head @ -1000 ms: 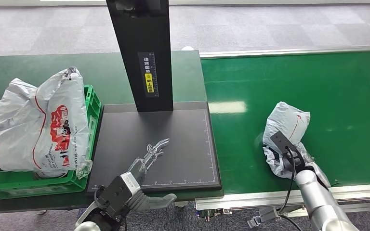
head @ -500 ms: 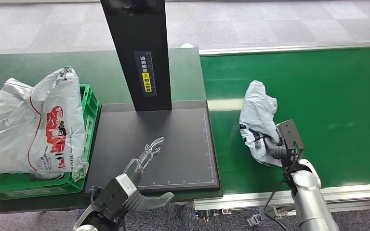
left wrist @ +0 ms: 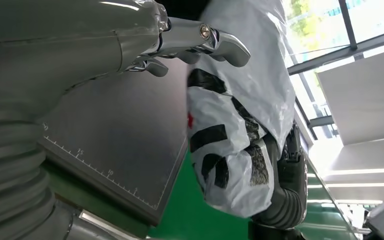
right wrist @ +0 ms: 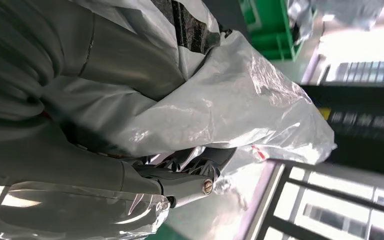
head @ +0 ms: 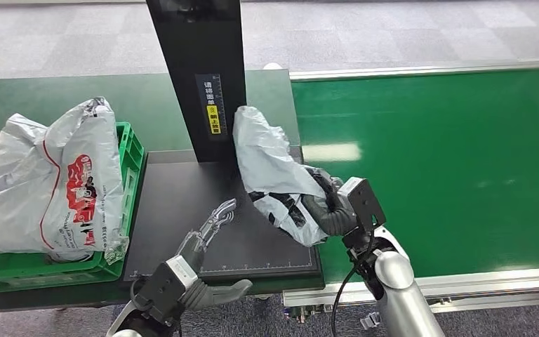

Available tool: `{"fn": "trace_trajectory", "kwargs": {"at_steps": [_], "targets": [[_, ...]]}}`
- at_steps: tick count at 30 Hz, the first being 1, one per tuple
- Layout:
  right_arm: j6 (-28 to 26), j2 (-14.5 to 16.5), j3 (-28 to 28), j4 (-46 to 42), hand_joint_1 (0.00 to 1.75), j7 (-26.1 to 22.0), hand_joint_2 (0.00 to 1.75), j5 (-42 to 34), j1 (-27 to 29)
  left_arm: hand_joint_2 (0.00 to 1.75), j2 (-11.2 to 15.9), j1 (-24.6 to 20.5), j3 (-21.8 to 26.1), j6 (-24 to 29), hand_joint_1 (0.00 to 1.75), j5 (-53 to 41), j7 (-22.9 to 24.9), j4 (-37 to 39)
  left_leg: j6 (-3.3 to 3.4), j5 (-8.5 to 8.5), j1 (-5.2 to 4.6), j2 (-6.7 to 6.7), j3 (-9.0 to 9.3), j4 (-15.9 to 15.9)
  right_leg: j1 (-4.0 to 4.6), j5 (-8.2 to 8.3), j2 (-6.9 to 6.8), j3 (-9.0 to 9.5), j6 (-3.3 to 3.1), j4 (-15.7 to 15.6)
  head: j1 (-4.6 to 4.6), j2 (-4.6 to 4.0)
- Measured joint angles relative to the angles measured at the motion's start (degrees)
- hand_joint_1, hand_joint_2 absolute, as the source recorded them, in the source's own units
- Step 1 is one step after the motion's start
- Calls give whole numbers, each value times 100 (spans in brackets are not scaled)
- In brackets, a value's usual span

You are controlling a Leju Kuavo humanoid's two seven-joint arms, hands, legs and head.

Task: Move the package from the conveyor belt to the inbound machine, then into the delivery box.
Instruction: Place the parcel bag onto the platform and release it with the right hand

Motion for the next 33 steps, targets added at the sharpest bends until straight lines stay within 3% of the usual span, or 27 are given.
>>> {"fn": "trace_trajectory", "kwargs": {"at_steps": [5, 12, 16, 25, 33], "targets": [[90, 98, 562, 179, 175, 66, 175, -22, -302, 175, 0, 5, 31, 90, 0, -13, -60, -26, -3, 3, 0, 0, 0, 0, -1, 2, 0, 0, -2, 1, 0, 0], [-244, 315, 1002, 1413, 171, 219, 175, 10, -1153, 175, -15, -30, 35, 85, 0, -17, 2, -120, -8, 9, 0, 0, 3, 1, 0, 6, 0, 0, -6, 3, -1, 0], [-509, 436, 1154, 2099, 0, 295, 175, 212, -1487, 175, -17, -59, 35, 60, 0, -11, 44, -128, -8, 9, 0, 0, 4, 1, 0, 7, 0, 0, -8, 4, -2, 0], [-859, 680, 1310, 3328, 0, 350, 175, 456, -1912, 175, -15, -174, 17, 35, 0, 86, 126, -129, -9, 10, 0, 1, 6, 1, 1, 7, 0, 0, -8, 4, -1, 0], [-572, 677, 1256, 3392, 0, 211, 175, 216, -1812, 175, -15, -122, 19, 35, 0, 86, 146, -137, -9, 9, 0, 1, 6, 3, 0, 7, 0, -1, -8, 3, -1, 0]]}}
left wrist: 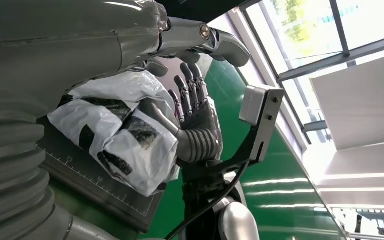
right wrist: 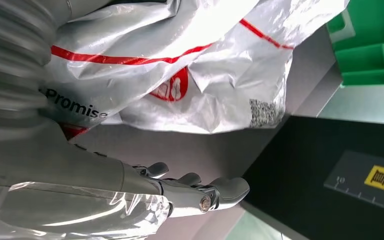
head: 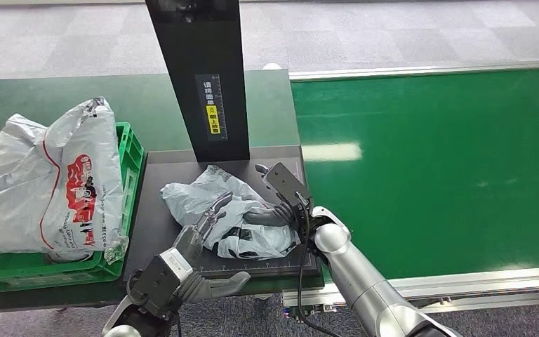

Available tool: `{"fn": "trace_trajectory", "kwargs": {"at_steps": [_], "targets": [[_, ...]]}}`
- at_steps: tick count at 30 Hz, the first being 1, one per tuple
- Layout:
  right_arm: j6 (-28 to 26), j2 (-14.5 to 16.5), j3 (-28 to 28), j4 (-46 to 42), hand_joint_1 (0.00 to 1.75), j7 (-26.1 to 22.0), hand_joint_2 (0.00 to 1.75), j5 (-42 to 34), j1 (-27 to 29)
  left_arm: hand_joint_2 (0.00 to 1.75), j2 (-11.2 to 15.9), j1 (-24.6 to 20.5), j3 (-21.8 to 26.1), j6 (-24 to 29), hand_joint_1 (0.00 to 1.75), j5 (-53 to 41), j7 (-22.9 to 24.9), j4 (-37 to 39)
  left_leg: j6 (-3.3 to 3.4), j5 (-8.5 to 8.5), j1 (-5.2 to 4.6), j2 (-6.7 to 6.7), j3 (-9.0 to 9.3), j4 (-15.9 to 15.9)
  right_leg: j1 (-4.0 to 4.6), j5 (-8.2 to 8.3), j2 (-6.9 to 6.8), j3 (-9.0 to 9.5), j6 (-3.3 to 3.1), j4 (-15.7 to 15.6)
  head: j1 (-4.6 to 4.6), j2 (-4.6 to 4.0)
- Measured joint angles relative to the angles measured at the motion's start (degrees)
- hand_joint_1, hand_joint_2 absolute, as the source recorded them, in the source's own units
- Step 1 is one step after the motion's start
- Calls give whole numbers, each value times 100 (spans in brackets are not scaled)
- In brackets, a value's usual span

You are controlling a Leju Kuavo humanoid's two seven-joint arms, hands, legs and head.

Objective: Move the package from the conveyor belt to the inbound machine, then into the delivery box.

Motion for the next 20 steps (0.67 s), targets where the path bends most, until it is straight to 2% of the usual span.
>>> {"fn": "trace_trajectory", "kwargs": {"at_steps": [5, 9, 15, 20], "targets": [[120, -18, -43, -77, 0, -60, 175, -106, 67, 175, 0, 5, 1, 0, 0, -3, -1, -3, 0, 0, 0, 0, -1, 0, 0, 0, 0, 0, 0, 0, 1, 0], [684, -240, -290, -1370, 0, -312, 175, -822, 846, 175, 0, 72, 57, 126, 0, -49, -88, -5, -1, -2, 0, -1, -4, 0, 0, -1, -1, -4, 0, -1, 0, 0], [743, -438, -556, -2822, 0, -393, 175, -1066, 1711, 175, 8, 215, 185, 160, 0, -136, -119, -132, -2, -3, 0, -2, -8, -1, 0, -2, -1, -7, 0, -2, 0, 0], [693, -478, -805, -3690, 0, -452, 175, -1120, 2249, 175, 11, 326, 258, 165, 0, -246, -118, -281, -3, -4, 0, -1, -7, -2, 0, -3, -1, -8, 0, -2, 0, 0]]}}
